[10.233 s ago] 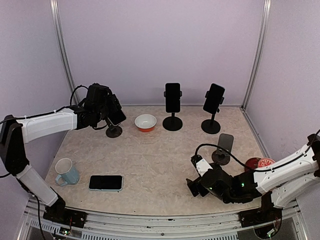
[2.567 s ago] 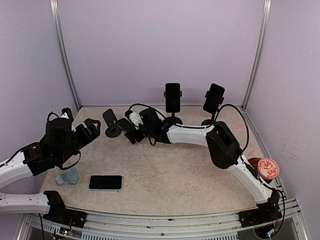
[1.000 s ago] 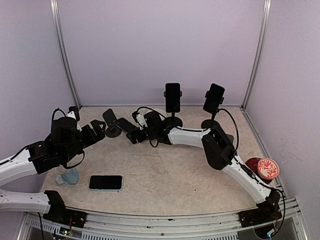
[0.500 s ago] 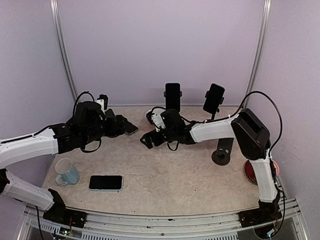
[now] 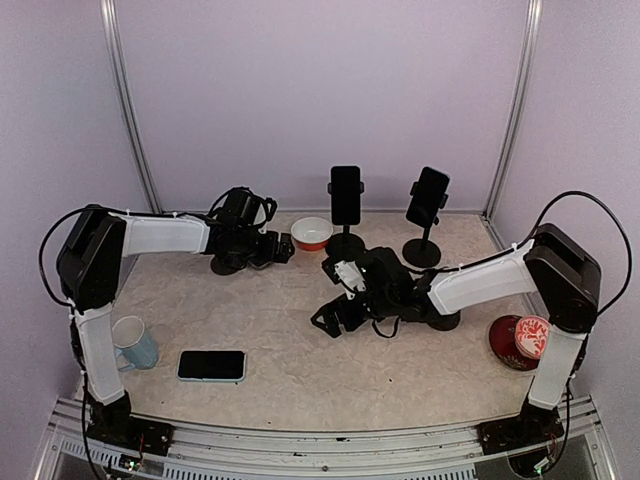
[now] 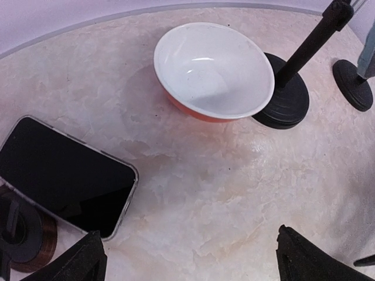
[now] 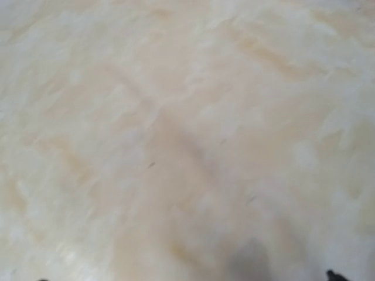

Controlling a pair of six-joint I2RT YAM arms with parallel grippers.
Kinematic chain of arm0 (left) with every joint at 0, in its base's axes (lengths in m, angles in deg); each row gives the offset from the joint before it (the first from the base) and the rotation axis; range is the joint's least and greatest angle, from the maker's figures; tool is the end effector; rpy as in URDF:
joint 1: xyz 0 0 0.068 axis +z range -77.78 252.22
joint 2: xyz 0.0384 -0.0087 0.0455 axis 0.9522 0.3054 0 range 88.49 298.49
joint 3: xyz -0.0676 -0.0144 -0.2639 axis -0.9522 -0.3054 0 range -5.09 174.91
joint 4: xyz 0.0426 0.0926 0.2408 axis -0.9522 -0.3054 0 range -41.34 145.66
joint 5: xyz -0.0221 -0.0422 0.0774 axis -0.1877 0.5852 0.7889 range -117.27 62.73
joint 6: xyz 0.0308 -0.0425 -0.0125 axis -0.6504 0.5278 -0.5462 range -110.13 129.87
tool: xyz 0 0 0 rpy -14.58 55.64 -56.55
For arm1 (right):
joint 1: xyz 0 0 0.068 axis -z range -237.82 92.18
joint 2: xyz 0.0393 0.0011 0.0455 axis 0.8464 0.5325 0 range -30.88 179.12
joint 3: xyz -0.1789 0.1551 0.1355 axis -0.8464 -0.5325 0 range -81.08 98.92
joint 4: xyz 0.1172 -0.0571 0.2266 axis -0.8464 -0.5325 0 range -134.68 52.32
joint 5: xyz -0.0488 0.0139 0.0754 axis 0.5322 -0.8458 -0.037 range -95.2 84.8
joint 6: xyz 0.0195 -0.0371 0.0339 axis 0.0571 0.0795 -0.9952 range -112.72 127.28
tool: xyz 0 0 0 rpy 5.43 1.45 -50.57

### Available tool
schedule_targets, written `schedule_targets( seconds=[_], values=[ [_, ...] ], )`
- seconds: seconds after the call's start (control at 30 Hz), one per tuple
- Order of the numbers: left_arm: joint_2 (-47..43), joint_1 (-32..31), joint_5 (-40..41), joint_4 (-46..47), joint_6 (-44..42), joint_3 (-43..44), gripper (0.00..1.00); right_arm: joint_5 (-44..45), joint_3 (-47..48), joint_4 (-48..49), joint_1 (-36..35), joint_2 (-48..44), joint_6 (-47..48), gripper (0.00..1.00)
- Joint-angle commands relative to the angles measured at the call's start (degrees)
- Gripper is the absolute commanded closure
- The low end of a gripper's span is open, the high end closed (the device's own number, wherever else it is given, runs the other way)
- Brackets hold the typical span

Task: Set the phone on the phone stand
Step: Move the phone to the center of the board.

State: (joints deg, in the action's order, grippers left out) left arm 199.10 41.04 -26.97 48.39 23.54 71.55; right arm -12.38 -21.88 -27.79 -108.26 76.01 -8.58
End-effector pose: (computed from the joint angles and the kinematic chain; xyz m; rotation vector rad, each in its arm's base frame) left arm 0.3698 -0.2234 0.2012 0.3510 2.2965 -0.3960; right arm 0.2465 0.3052 0.1583 -0.7628 2.2096 0.7485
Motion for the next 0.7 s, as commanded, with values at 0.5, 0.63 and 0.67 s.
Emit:
schedule_targets(
  seconds=[0.5,0.63,0.67],
  values=[
    [19.27,5.17,-8.94,-7.85,-5.45,18.04,0.03,3.64,-3.15,-1.18,-3.67,-6.48,-0.11,0.00],
    [18.62,4.42,-10.95,-6.37,-4.48,14.75,0.05,3.86,-3.30,-1.57,-3.84,-6.67,0.09,0.00],
    [18.08,4.07,-11.34,-5.73,-4.26,13.71,0.05,4.01,-3.44,-1.67,-3.82,-6.80,0.12,0.00]
  ],
)
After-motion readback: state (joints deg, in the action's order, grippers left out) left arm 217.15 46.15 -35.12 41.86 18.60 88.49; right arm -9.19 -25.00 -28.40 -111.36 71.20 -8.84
